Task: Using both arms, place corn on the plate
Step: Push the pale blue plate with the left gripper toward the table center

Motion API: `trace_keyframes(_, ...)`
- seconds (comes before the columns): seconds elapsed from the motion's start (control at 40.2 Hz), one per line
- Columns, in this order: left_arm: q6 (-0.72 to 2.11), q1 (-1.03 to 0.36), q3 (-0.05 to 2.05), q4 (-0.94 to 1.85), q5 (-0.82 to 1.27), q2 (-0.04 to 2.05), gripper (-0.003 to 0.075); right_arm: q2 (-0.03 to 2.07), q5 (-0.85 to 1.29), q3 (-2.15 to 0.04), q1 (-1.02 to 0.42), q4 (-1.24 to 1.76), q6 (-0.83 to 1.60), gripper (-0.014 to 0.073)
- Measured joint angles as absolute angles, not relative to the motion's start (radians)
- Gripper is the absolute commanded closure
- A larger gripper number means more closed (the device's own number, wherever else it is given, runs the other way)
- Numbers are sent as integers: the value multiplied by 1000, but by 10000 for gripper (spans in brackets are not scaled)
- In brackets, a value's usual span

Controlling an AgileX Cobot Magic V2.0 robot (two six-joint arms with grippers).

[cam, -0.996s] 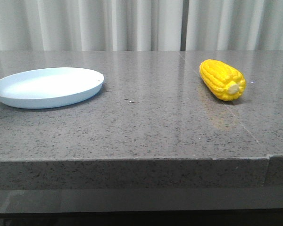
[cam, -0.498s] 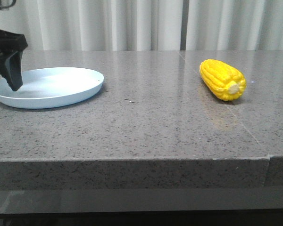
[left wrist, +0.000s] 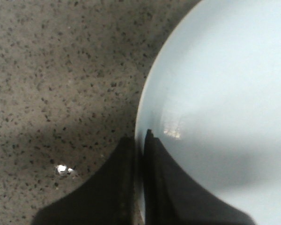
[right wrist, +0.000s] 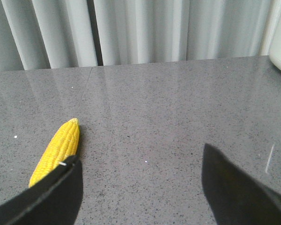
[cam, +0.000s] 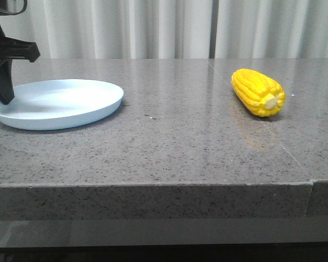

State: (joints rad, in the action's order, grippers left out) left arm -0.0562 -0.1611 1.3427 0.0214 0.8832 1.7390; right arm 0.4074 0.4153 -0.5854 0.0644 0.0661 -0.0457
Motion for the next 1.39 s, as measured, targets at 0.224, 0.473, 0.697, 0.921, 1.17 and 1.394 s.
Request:
trace_keyframes(0.224,-44,-161,1386,97,867,1709,741,407,415,-585,64,66,-46,35)
trace_keyframes(0.473,46,-206,1486,276,890,1693,741,407,415,-585,64,66,-46,35)
trace_keyframes(0.697,55,-290,1505,304,893,1769,740,407,415,-585,64,66,-46,35)
trace_keyframes(0.921,51,-299,1505,305,891,1838,702,407,415,-585,64,66,-46,35)
trace_keyframes(1.17,49,-299,1505,303,884,1830,343,407,415,-585,64,66,-46,35)
trace_keyframes(1.394,49,-275,1505,223,908,1731,397,407,415,-585,64,66,-46,35)
